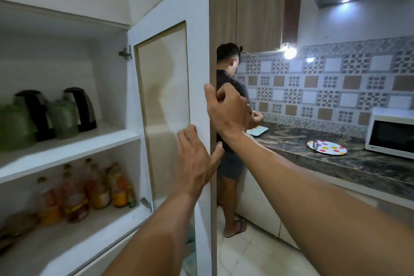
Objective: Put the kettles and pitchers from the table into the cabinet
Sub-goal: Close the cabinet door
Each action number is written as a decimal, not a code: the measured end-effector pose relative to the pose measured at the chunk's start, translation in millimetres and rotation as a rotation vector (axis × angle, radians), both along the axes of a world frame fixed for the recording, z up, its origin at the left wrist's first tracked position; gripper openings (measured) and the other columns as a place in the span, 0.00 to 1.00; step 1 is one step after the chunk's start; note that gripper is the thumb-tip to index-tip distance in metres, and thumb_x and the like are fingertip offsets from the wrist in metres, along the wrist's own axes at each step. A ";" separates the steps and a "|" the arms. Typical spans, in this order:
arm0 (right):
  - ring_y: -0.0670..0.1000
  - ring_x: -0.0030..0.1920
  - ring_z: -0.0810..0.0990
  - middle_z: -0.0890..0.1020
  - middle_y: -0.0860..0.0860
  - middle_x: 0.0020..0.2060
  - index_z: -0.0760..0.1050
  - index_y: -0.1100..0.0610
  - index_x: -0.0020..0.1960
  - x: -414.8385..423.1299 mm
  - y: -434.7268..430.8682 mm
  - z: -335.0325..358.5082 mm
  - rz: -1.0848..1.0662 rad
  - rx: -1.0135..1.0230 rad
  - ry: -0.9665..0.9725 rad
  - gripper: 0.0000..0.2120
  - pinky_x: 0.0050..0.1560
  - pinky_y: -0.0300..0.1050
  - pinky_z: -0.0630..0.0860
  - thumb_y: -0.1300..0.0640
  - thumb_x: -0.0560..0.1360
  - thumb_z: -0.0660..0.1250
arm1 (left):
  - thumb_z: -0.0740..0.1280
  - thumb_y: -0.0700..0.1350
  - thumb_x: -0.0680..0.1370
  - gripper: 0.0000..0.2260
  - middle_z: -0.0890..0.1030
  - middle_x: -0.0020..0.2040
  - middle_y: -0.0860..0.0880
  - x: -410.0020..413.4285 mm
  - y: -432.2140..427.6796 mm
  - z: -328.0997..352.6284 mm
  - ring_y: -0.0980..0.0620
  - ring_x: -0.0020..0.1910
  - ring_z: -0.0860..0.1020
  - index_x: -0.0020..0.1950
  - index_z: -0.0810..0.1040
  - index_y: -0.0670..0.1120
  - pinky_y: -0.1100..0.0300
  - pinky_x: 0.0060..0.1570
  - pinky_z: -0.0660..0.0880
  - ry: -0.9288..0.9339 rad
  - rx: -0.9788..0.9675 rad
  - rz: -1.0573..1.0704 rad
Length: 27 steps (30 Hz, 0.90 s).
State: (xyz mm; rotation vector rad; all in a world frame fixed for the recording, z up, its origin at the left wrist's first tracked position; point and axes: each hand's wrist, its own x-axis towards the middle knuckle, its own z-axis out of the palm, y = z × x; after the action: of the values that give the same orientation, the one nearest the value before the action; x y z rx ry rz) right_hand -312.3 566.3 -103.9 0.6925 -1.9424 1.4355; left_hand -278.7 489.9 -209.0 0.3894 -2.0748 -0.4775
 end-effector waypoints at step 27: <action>0.65 0.62 0.69 0.62 0.59 0.66 0.68 0.52 0.56 238.2 -430.5 37.7 0.719 0.509 0.051 0.25 0.48 0.52 0.72 0.40 0.69 0.75 | 0.66 0.43 0.80 0.18 0.76 0.63 0.39 288.9 -375.3 41.7 0.46 0.51 0.76 0.69 0.70 0.39 0.57 0.48 0.71 -0.127 0.531 0.644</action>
State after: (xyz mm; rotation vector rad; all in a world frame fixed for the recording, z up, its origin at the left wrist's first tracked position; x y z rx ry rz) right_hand -74.1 135.8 -66.2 1.7807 -2.1381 1.2566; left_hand 10.2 114.6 -167.3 1.3750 -1.7770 -0.6065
